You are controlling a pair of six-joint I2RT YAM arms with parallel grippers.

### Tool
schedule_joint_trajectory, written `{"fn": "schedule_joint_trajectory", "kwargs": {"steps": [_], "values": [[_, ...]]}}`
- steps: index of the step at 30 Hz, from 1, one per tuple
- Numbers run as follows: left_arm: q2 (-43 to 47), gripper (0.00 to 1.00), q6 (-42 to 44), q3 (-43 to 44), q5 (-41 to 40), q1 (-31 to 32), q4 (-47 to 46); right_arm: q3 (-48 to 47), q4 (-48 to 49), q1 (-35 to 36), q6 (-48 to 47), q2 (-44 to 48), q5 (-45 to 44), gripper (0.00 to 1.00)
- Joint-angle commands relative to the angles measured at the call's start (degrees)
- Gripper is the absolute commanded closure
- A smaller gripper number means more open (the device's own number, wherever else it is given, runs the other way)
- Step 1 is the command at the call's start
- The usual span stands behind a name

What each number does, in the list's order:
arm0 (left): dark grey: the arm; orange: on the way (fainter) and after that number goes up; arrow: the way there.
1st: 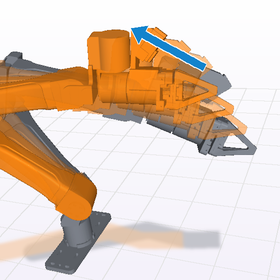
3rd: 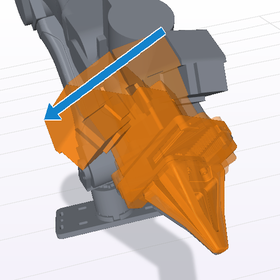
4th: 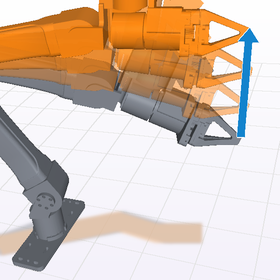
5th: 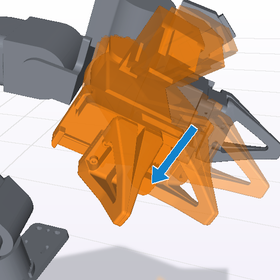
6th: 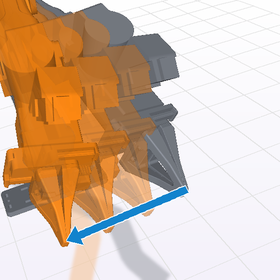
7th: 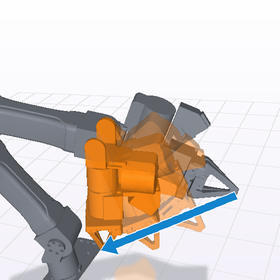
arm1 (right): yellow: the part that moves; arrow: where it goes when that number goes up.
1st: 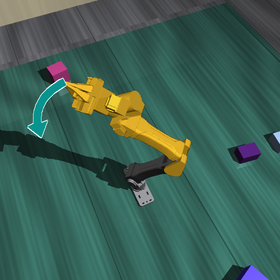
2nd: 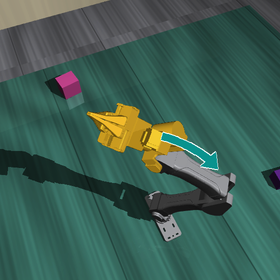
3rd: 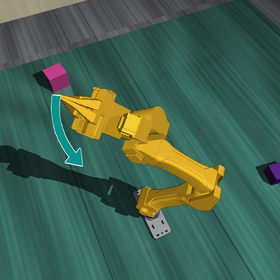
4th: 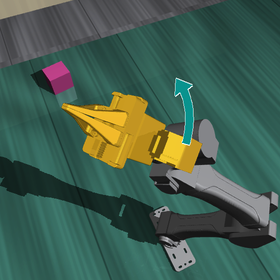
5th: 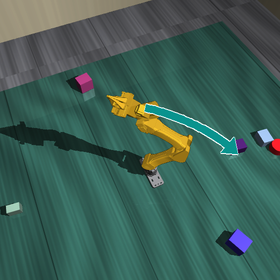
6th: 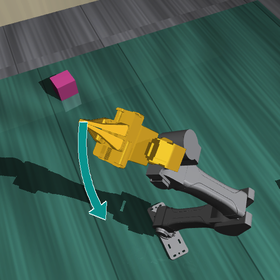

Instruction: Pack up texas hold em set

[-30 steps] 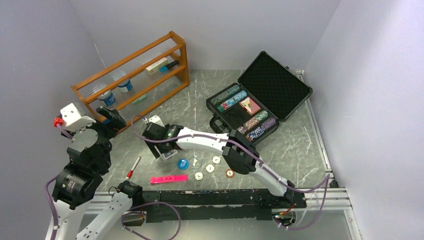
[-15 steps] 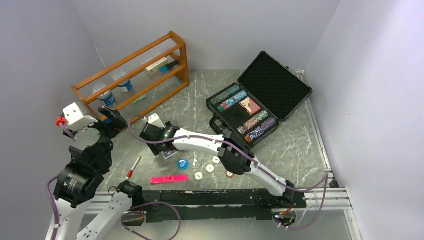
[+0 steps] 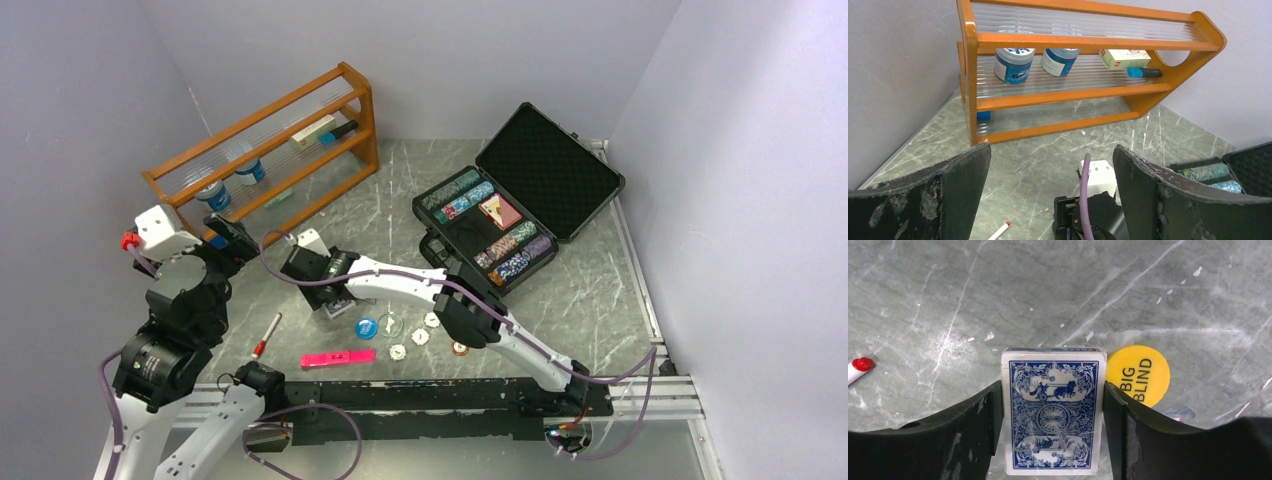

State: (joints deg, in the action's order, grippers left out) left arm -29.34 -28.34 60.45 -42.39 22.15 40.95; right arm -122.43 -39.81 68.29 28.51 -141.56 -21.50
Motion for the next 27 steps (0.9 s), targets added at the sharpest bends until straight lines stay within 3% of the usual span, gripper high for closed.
{"fn": "schedule_joint_trajectory", "kwargs": {"steps": [1,6,14,22,27], "values": [[-0.11,0.03,0.98,-1.11,2.09,-0.13,-3.62,-0.07,1.54,-0.31,-0.44,0.82,1.83,0.41],[-1.55,0.03,-1.02,1.12,1.36,-0.14,-0.67,7.96,9.73,-0.33,-1.83,7.52,2.03,0.50],[0.73,0.03,-1.66,-0.37,2.01,-0.17,-1.89,15.59,18.69,-2.73,-7.55,20.90,0.71,0.52],[1.44,0.03,-0.24,-0.14,1.88,-0.18,-2.35,29.65,24.20,-14.77,-14.01,36.31,2.91,0.52],[1.14,0.03,-0.81,-0.86,3.09,-0.18,-3.15,36.86,25.71,-25.85,-18.61,43.55,10.44,0.52]]}}
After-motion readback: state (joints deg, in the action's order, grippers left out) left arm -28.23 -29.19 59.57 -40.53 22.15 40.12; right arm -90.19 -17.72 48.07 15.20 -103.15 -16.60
